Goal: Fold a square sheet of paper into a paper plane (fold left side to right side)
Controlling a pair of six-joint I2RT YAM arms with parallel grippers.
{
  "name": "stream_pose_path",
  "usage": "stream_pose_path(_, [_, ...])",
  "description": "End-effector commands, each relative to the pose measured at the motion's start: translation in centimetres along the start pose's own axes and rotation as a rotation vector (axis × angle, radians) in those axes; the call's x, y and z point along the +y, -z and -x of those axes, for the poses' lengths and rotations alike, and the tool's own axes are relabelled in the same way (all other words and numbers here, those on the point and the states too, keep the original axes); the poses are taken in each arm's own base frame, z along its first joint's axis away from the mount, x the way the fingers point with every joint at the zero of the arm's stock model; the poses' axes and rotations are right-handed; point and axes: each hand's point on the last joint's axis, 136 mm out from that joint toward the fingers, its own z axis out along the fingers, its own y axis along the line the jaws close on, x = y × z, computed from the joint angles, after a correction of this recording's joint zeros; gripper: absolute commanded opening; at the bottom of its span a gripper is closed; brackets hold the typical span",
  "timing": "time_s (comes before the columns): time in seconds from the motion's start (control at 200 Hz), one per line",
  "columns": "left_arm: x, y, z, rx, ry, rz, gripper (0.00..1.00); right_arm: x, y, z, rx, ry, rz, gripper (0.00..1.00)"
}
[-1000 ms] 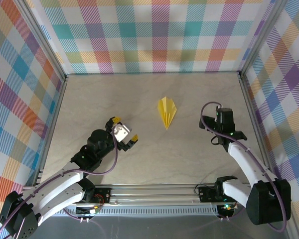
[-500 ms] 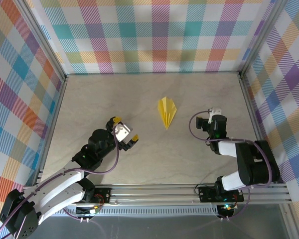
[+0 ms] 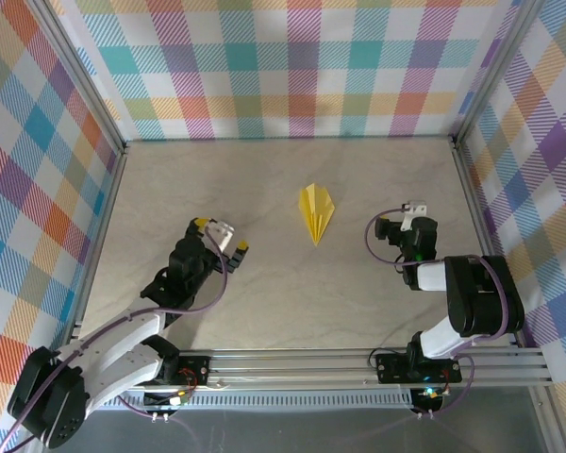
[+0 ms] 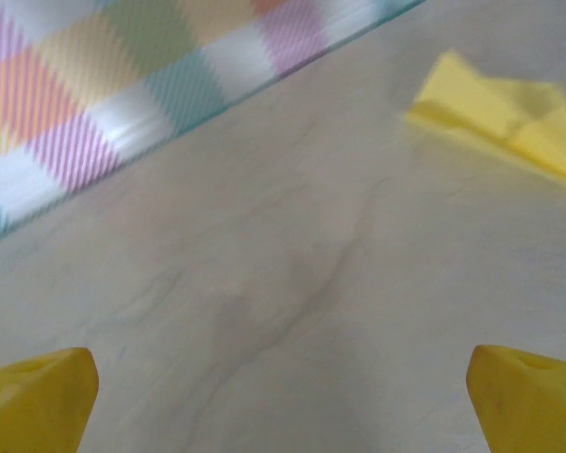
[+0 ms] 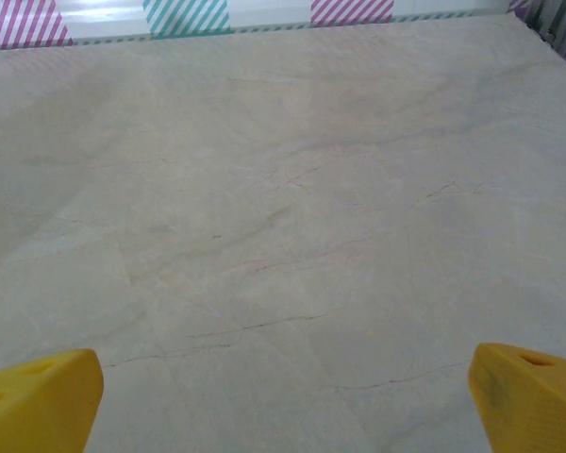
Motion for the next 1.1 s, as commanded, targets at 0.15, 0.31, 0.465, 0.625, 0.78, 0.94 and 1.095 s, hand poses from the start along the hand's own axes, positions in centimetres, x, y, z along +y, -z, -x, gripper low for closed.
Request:
stream_pose_path(0.15, [6.1, -3.3, -0.9, -0.014, 0.276, 0.177, 1.00, 0.5, -0.2, 1.1, -0.030, -0.016, 0.029, 0.99])
stream_pose_path(0.31, [6.6, -5.5, -4.1, 0.048, 0.241, 0.221, 1.00, 0.5, -0.1, 1.1, -0.030, -0.016, 0.030, 0.99])
stream_pose_path(0.465, [7.7, -6.1, -6.1, 0.018, 0.265, 0.270, 1.00, 0.4, -0.1, 1.1, -0.030, -0.016, 0.029, 0.99])
stream_pose_path(0.625, [8.7, -6.8, -7.5, -0.008, 0.342, 0.285, 1.00, 0.4, -0.1, 1.1, -0.030, -0.014, 0.029, 0.99])
stream_pose_path(0.78, [9.7, -7.2, -9.2, 0.003, 0.389, 0.333, 1.00, 0.4, -0.1, 1.1, -0.030, -0.016, 0.030, 0.99])
stream_pose_path(0.94, [10.9, -8.1, -9.8, 0.070, 0.442, 0.359, 1.00, 0.5, -0.1, 1.1, -0.030, -0.015, 0.030, 0.99])
stream_pose_path(1.095, [11.4, -7.9, -10.0, 0.069, 0.464, 0.364, 1.00, 0.5, -0.1, 1.1, -0.030, -0.014, 0.029, 0.99])
